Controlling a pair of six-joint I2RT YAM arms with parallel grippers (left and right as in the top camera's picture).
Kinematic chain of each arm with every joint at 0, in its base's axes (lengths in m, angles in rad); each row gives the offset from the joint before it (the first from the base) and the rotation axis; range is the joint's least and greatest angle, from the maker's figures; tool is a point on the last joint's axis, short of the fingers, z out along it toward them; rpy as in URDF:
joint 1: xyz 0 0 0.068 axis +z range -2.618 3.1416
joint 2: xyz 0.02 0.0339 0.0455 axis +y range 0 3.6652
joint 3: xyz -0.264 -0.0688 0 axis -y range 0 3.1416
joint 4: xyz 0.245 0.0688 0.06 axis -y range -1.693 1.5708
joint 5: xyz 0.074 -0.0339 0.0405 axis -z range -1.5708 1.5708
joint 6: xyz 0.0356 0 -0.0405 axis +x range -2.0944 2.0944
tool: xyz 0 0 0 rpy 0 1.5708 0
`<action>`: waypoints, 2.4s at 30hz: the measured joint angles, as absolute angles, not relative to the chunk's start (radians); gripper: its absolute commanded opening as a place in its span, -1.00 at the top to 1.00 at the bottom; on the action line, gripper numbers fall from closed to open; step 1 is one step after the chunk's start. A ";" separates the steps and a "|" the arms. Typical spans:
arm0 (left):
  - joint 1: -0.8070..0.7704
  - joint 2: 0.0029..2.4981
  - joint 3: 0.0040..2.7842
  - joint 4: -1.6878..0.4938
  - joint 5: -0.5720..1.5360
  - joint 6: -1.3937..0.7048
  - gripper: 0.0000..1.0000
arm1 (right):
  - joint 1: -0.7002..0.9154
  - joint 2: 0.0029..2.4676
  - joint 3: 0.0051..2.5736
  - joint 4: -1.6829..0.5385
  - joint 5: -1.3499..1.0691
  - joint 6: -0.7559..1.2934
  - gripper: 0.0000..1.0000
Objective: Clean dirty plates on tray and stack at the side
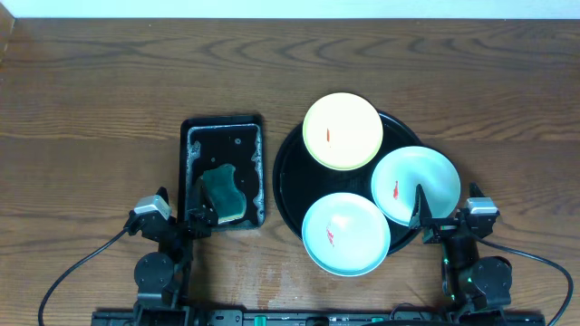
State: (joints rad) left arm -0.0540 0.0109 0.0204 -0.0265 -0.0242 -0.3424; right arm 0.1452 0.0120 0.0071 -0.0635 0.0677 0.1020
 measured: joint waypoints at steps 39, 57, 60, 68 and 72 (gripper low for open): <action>-0.054 0.097 0.197 -0.198 0.082 -0.339 -0.68 | 0.145 0.032 0.097 -0.049 -0.123 0.100 -0.99; -0.054 1.062 1.292 -1.118 0.113 -0.317 -0.68 | 0.145 0.976 1.159 -0.850 -0.262 0.045 -0.99; -0.054 1.127 1.298 -1.165 0.163 -0.317 -0.67 | 0.145 1.099 1.259 -0.925 -0.295 0.047 -0.99; -0.061 1.256 1.228 -1.193 0.221 -0.370 -0.49 | 0.145 1.232 1.298 -0.959 -0.454 0.048 -0.97; -0.087 1.318 1.099 -1.072 0.206 -0.401 -0.25 | 0.145 1.235 1.298 -0.961 -0.480 0.050 -0.82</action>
